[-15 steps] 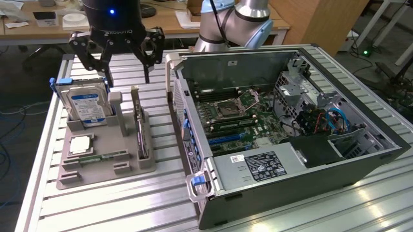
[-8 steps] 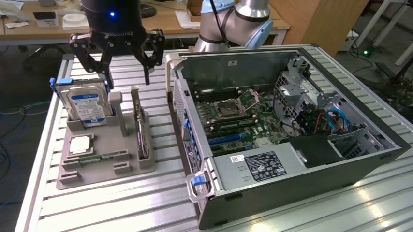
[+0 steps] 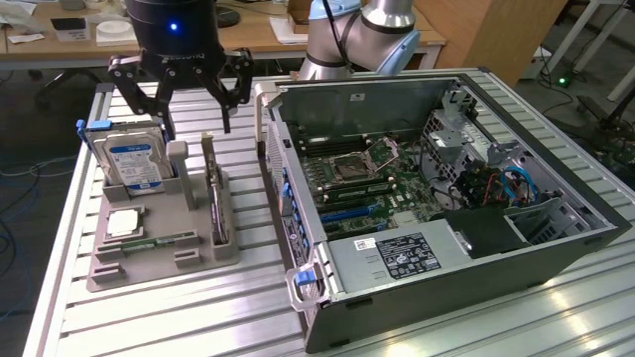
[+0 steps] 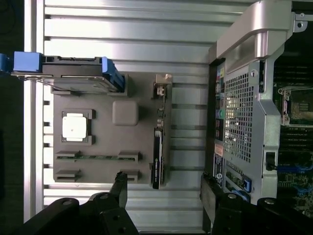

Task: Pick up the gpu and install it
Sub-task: 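Pick up the gpu and move the gpu toward the slot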

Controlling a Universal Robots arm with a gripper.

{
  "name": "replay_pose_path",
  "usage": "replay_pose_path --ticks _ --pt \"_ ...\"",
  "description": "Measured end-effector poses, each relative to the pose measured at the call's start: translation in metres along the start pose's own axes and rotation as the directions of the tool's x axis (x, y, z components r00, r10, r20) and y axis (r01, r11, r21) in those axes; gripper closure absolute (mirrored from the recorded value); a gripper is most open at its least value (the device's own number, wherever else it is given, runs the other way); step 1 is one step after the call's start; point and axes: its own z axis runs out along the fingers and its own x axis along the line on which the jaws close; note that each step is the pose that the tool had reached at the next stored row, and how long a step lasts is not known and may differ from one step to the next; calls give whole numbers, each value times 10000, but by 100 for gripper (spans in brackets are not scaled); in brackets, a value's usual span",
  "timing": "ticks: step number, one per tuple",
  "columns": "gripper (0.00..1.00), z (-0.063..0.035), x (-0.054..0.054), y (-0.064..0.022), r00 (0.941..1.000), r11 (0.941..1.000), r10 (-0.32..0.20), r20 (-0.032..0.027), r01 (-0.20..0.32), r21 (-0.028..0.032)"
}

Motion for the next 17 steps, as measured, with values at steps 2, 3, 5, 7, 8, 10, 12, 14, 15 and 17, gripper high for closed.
replay_pose_path --ticks 2,3,5,7,8,10,12,14,15,17 --pt "29 14 1 -1 10000 10000 1 0 -1 0" --pt "29 22 1 -1 10000 10000 1 0 -1 -1" --pt "29 36 1 -3 10000 10000 0 0 0 0" --pt "29 49 1 -5 10000 10000 0 0 0 0" --pt "29 55 1 -5 10000 10000 1 0 -1 0" --pt "29 69 2 -7 10000 10000 0 1 0 0" --pt "29 81 2 -7 10000 10000 1 -1 -1 0" --pt "29 91 2 -8 10000 10000 1 -1 -1 0" --pt "29 96 2 -8 10000 10000 1 0 -1 3" --pt "29 105 2 -9 10000 10000 2 0 -2 4"
